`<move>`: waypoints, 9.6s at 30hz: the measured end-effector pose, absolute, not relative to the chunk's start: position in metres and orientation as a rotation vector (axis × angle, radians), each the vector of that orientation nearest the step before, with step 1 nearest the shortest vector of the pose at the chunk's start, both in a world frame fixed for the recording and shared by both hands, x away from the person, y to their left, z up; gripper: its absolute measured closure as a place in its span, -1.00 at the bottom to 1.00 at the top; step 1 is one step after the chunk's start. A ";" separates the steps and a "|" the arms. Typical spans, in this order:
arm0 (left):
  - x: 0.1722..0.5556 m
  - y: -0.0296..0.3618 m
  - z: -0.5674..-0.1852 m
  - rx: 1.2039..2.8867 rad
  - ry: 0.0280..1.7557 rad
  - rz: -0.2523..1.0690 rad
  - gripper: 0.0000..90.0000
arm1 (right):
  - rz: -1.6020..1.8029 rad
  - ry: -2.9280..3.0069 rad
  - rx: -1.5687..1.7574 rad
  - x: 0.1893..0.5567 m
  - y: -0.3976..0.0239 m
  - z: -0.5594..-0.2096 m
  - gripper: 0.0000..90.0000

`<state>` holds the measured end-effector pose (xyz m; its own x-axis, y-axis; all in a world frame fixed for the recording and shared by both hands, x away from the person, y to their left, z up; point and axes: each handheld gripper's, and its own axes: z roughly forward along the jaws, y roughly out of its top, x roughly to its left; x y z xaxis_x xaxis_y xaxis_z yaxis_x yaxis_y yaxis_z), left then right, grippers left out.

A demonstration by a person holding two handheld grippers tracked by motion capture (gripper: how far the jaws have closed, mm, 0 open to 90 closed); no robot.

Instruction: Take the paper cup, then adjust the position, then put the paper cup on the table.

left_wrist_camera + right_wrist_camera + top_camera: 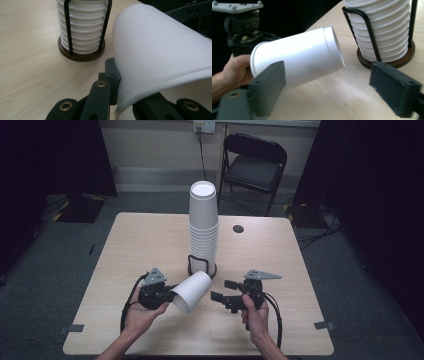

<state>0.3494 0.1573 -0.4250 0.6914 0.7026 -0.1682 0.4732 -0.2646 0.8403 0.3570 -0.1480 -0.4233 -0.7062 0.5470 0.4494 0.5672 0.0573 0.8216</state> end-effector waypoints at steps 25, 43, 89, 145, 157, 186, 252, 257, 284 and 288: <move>0.362 0.149 -0.415 2.078 0.907 0.263 0.93 | -1.736 -2.701 -0.910 0.334 -0.133 -0.435 -0.71; 0.372 0.136 -0.410 2.220 0.913 0.145 0.93 | -1.613 -3.113 -0.635 0.320 -0.121 -0.446 -0.67; 0.366 0.133 -0.411 2.381 0.878 0.050 0.93 | -1.504 -3.397 -0.041 0.313 -0.071 -0.450 -0.81; 0.371 0.138 -0.416 2.170 0.976 -0.062 0.81 | -1.719 -3.240 -0.045 0.315 -0.042 -0.432 -0.78; 0.363 0.145 -0.410 2.035 0.955 0.058 0.28 | -1.783 -3.167 -0.185 0.325 -0.051 -0.427 -0.77; 0.349 0.164 -0.416 1.908 0.959 0.325 -0.55 | -1.819 -3.084 -0.673 0.350 -0.115 -0.427 -0.75; 0.346 0.173 -0.440 1.889 0.957 0.385 -0.54 | -1.933 -2.729 -1.669 0.496 -0.179 -0.439 -0.76; 0.346 0.173 -0.440 1.901 0.944 0.389 -0.54 | -1.927 -2.707 -1.695 0.500 -0.176 -0.450 -0.77; 0.348 0.175 -0.441 1.898 0.949 0.388 -0.50 | -1.749 -2.682 -1.710 0.480 -0.190 -0.470 -0.73; 0.348 0.175 -0.441 1.896 0.958 0.377 -0.49 | -1.722 -2.645 -1.717 0.477 -0.192 -0.474 -0.72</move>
